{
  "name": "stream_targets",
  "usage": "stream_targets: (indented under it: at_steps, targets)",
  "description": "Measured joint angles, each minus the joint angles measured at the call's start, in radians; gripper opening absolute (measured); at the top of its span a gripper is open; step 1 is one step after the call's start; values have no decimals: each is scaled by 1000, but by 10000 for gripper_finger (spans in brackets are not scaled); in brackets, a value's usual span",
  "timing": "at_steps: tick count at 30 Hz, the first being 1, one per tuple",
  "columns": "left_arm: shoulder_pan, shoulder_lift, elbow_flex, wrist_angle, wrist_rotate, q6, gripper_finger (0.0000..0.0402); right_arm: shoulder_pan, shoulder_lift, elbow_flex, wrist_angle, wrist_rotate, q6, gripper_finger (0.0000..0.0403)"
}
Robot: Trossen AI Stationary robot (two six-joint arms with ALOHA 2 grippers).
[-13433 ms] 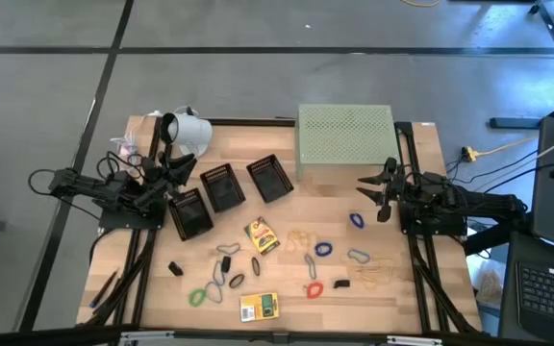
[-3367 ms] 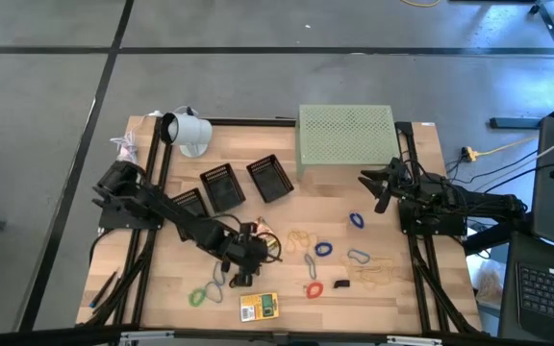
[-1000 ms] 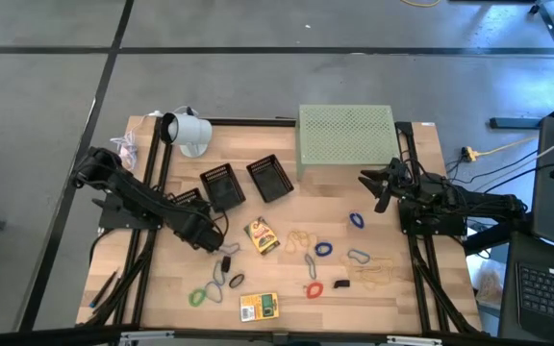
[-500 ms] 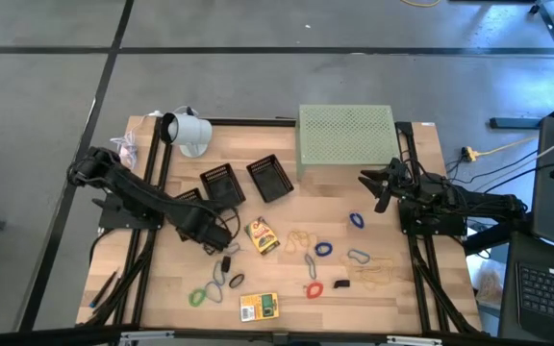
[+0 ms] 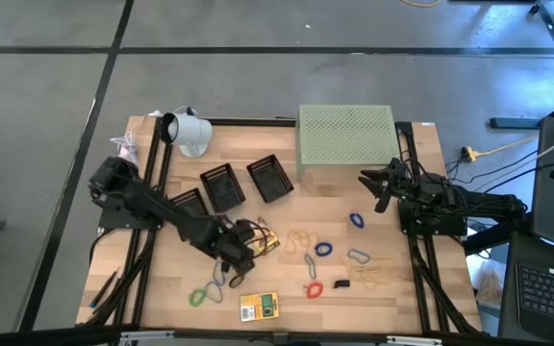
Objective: Pick & Place Office Desk Supplies
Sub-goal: Put the blue rubber band into the left black basket
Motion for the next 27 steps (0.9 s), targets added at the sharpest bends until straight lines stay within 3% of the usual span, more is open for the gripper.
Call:
stream_targets:
  at_steps: [4, 8, 18, 27]
  targets:
    - [4, 78, 0, 12, 98, 57, 163, 0, 0, 0, 0, 0, 0, 131]
    - [15, 122, 0, 5, 97, 125, 182, 0, 0, 0, 0, 0, 0, 131]
    - [43, 84, -3, -12, 151, 154, 186, 0, 0, 0, 0, 0, 16, 131]
    - [47, 81, -2, -111, 128, 119, 185, 0, 0, 0, 0, 0, 16, 131]
